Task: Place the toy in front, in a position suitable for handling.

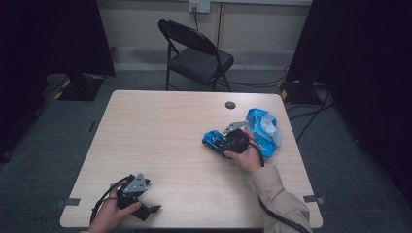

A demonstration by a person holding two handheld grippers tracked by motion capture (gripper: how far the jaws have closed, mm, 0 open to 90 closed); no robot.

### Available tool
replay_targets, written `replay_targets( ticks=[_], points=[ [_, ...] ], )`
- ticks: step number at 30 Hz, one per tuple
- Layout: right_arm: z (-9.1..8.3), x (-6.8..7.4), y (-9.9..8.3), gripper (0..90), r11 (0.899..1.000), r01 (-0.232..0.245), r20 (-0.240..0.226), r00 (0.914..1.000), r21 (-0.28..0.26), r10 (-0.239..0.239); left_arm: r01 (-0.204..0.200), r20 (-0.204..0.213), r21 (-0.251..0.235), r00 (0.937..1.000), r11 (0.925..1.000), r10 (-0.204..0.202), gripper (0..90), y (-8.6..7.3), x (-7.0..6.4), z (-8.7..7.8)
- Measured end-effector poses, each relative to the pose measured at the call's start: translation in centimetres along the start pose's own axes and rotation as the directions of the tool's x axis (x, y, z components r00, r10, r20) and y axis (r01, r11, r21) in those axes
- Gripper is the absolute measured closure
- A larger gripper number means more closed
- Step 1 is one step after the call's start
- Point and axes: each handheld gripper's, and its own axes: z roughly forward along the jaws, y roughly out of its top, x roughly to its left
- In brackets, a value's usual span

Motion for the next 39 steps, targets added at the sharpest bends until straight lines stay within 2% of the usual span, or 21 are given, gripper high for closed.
replay_targets(
  ticks=[8, 11, 17, 23, 26, 29, 31, 35, 39],
  points=[
    [-1.6, 2.9, 0.2, 28.5, 0.999, 0.031, -0.034, 0.9989, -0.035, -0.032, 0.006, 0.000, -0.005, 1.0000, 1.0000, -0.006, 0.0, 0.0, 0.0, 0.0],
    [-2.2, 4.5, 0.0, 28.5, 0.998, 0.047, -0.047, 0.9977, -0.036, -0.048, 0.005, 0.001, -0.004, 1.0000, 1.0000, -0.005, 0.0, 0.0, 0.0, 0.0],
    [-2.3, 7.2, -1.5, 28.5, 0.998, 0.058, -0.057, 0.9966, -0.029, -0.059, -0.001, 0.000, 0.001, 1.0000, 1.0000, 0.001, 0.0, 0.0, 0.0, 0.0],
    [-2.4, 9.2, -2.4, 28.5, 0.996, 0.082, -0.060, 0.9947, -0.032, -0.084, 0.000, -0.001, -0.001, 1.0000, 1.0000, 0.000, 0.0, 0.0, 0.0, 0.0],
    [-2.2, 9.7, -2.6, 28.4, 0.996, 0.083, -0.055, 0.9949, -0.029, -0.085, 0.009, 0.001, -0.008, 1.0000, 0.9999, -0.009, 0.0, 0.0, -0.1, 0.0],
    [-1.9, 9.9, -3.0, 28.4, 0.997, 0.076, -0.061, 0.9951, -0.024, -0.078, -0.001, 0.000, 0.001, 1.0000, 1.0000, 0.001, 0.0, 0.0, 0.0, 0.0],
    [-1.7, 10.1, -3.3, 28.4, 0.996, 0.088, -0.062, 0.9941, -0.018, -0.089, 0.004, 0.001, -0.004, 1.0000, 1.0000, -0.004, 0.0, 0.0, 0.0, 0.0],
    [-1.3, 10.1, -3.8, 28.2, 0.998, 0.055, -0.079, 0.9952, -0.029, -0.058, 0.002, 0.000, -0.001, 1.0000, 1.0000, -0.002, 0.0, 0.0, 0.0, 0.0],
    [-1.3, 10.0, -3.9, 27.7, 0.998, 0.058, -0.083, 0.9947, -0.038, -0.061, -0.001, 0.000, 0.001, 1.0000, 1.0000, 0.001, 0.0, 0.0, 0.0, 0.0]
  ],
)
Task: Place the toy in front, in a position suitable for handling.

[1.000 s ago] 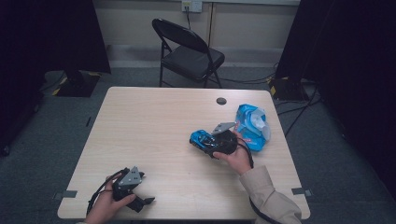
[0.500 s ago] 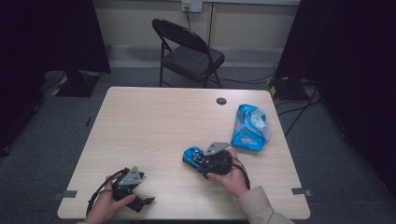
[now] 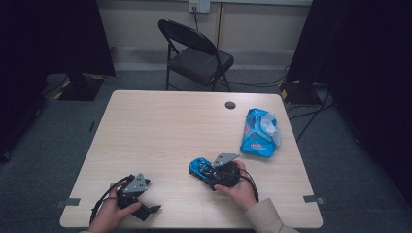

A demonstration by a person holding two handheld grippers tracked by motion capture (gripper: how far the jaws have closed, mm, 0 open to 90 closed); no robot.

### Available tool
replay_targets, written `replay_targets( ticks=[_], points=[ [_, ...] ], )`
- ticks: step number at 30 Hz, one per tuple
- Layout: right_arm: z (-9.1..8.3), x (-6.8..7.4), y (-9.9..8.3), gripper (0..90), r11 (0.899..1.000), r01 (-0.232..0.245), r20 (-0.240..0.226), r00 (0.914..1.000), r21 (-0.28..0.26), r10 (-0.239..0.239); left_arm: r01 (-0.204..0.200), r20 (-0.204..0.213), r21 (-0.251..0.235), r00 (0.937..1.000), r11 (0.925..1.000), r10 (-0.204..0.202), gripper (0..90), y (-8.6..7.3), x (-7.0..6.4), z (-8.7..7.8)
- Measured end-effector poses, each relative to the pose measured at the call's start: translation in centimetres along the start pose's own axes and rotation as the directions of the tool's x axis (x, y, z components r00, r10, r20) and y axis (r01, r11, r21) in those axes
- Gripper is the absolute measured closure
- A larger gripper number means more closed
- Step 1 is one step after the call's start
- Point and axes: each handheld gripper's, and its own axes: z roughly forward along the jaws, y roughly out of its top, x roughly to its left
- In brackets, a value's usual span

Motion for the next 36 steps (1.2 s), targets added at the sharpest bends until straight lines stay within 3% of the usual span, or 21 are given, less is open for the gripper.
replay_targets(
  ticks=[2, 5, 13, 24, 28, 33, 36],
  points=[
    [-0.1, -0.2, 0.0, 27.1, 1.000, -0.009, -0.014, 0.9999, 0.007, 0.009, 0.005, 0.000, -0.003, 1.0000, 1.0000, -0.005, 0.0, 0.0, 0.0, 0.0],
    [-0.5, -0.4, 0.2, 18.4, 0.998, -0.052, -0.017, 0.9985, -0.020, 0.052, 0.006, 0.001, -0.004, 1.0000, 1.0000, -0.006, 0.0, 0.0, 0.0, 0.0],
    [-2.2, -1.1, 0.9, 20.1, 0.998, -0.050, -0.022, 0.9985, -0.042, 0.050, 0.005, 0.001, -0.004, 1.0000, 1.0000, -0.005, 0.0, 0.0, 0.0, 0.0],
    [-4.7, -3.3, 0.7, 21.3, 0.994, -0.102, -0.039, 0.9941, -0.044, 0.101, 0.005, 0.000, -0.004, 1.0000, 1.0000, -0.005, 0.0, 0.0, 0.0, 0.0],
    [-5.7, -4.3, 0.6, 20.9, 0.993, -0.106, -0.015, 0.9943, -0.052, 0.106, 0.005, 0.000, -0.003, 1.0000, 1.0000, -0.005, 0.0, 0.0, 0.0, 0.0],
    [-6.6, -5.8, 0.0, 17.6, 0.986, -0.151, 0.028, 0.9878, -0.066, 0.153, 0.006, 0.000, -0.004, 1.0000, 1.0000, -0.006, 0.0, 0.0, 0.0, 0.0],
    [-7.0, -6.5, -0.3, 18.8, 0.986, -0.153, 0.048, 0.9865, -0.067, 0.157, 0.000, 0.000, 0.000, 1.0000, 1.0000, 0.000, 0.0, 0.0, 0.0, 0.0]
  ],
)
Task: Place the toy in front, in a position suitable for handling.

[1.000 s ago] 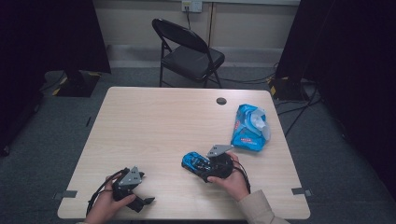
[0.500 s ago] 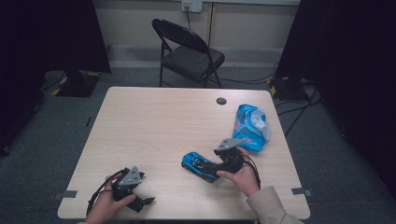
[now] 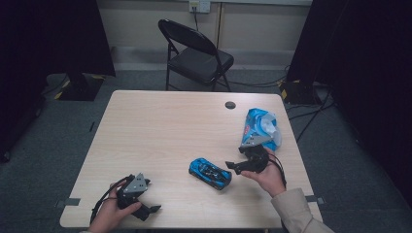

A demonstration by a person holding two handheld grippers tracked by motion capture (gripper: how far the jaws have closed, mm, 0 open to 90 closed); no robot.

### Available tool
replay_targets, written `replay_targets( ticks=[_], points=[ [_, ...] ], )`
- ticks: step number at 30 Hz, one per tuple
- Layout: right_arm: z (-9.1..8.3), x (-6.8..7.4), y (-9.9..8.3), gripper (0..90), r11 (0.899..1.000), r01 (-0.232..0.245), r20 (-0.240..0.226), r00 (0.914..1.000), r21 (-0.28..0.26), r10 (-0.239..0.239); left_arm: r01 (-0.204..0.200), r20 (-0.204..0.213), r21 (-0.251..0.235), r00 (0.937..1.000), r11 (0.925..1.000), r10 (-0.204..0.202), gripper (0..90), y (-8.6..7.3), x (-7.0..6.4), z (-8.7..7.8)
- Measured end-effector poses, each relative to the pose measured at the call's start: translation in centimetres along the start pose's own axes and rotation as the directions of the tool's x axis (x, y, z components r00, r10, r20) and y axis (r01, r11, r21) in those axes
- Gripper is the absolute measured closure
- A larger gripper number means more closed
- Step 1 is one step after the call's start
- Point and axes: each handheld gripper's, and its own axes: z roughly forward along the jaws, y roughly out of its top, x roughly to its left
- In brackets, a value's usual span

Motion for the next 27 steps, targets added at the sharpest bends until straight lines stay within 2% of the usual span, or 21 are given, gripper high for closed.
replay_targets(
  ticks=[3, 5, 9, 12, 15, 17, 19, 21, 27],
  points=[
    [-0.5, -0.9, -0.1, 23.4, 1.000, -0.014, 0.004, 0.9999, -0.001, 0.014, 0.009, 0.002, -0.007, 1.0000, 0.9999, -0.009, 0.0, 0.0, -0.1, 0.0],
    [-0.8, -1.3, -0.1, 22.4, 1.000, -0.018, 0.027, 0.9995, -0.013, 0.018, 0.000, 0.000, 0.000, 1.0000, 1.0000, 0.000, 0.0, 0.0, 0.0, 0.0],
    [-1.3, -2.1, -0.2, 30.7, 1.000, -0.021, 0.035, 0.9991, -0.013, 0.022, 0.005, 0.000, -0.004, 1.0000, 1.0000, -0.005, 0.0, 0.0, 0.0, 0.0],
    [-1.8, -3.1, -0.3, 33.6, 0.999, -0.048, 0.044, 0.9979, -0.016, 0.048, 0.002, 0.000, -0.001, 1.0000, 1.0000, -0.002, 0.0, 0.0, 0.0, 0.0],
    [-1.9, -3.5, -0.2, 34.2, 0.999, -0.038, 0.047, 0.9982, -0.011, 0.039, 0.007, 0.001, -0.005, 1.0000, 1.0000, -0.007, 0.0, 0.0, 0.0, 0.0],
    [-2.1, -3.8, -0.2, 37.7, 0.999, -0.043, 0.035, 0.9984, -0.005, 0.043, 0.002, 0.001, -0.002, 1.0000, 1.0000, -0.002, 0.0, 0.0, 0.0, 0.0],
    [-2.3, -4.1, -0.1, 39.1, 1.000, -0.029, 0.057, 0.9979, -0.001, 0.029, 0.004, 0.000, -0.003, 1.0000, 1.0000, -0.004, 0.0, 0.0, 0.0, 0.0],
    [-2.6, -4.6, 0.0, 40.8, 1.000, -0.031, 0.057, 0.9979, -0.001, 0.031, 0.004, 0.000, -0.003, 1.0000, 1.0000, -0.004, 0.0, 0.0, 0.0, 0.0],
    [-3.1, -6.2, 0.3, 42.6, 0.999, -0.041, 0.101, 0.9939, -0.015, 0.042, 0.005, 0.001, -0.003, 1.0000, 1.0000, -0.005, 0.0, 0.0, 0.0, 0.0]
  ],
)
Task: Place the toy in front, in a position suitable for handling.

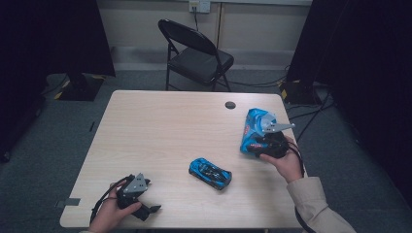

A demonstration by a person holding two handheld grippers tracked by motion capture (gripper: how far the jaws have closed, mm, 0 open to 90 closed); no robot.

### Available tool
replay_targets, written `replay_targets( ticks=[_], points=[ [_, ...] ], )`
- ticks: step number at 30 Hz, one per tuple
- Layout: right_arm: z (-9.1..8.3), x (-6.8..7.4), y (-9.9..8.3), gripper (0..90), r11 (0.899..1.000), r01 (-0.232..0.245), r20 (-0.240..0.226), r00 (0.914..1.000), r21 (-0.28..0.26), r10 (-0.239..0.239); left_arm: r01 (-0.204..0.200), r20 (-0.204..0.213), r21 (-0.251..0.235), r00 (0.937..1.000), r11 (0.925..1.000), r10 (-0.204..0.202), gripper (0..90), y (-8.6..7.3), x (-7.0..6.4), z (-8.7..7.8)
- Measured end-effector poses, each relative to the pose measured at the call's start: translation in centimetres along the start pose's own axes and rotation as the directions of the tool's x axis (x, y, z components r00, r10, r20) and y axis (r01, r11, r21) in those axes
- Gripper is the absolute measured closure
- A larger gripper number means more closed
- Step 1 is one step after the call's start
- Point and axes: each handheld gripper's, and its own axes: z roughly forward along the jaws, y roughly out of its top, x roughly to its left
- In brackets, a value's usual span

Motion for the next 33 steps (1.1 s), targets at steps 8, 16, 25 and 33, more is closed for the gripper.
replay_targets(
  ticks=[8, 16, 25, 33],
  points=[
    [0.1, -1.3, 0.1, 44.9, 1.000, -0.013, 0.039, 0.9992, 0.008, 0.013, -0.002, 0.000, 0.002, 1.0000, 1.0000, 0.002, 0.0, 0.0, 0.0, 0.0],
    [0.2, -2.3, 0.3, 47.2, 1.000, -0.027, 0.060, 0.9979, 0.009, 0.026, 0.000, -0.001, 0.000, 1.0000, 1.0000, 0.000, 0.0, 0.0, 0.0, 0.0],
    [0.1, -3.5, 0.4, 49.4, 0.999, -0.050, 0.094, 0.9944, 0.001, 0.049, 0.002, 0.001, -0.004, 1.0000, 1.0000, -0.002, 0.0, 0.0, 0.0, 0.0],
    [-0.2, -3.3, 0.4, 49.8, 0.999, -0.033, 0.088, 0.9957, 0.026, 0.031, -0.002, 0.001, -0.002, 1.0000, 1.0000, 0.002, 0.0, 0.0, 0.0, 0.0]
  ],
)
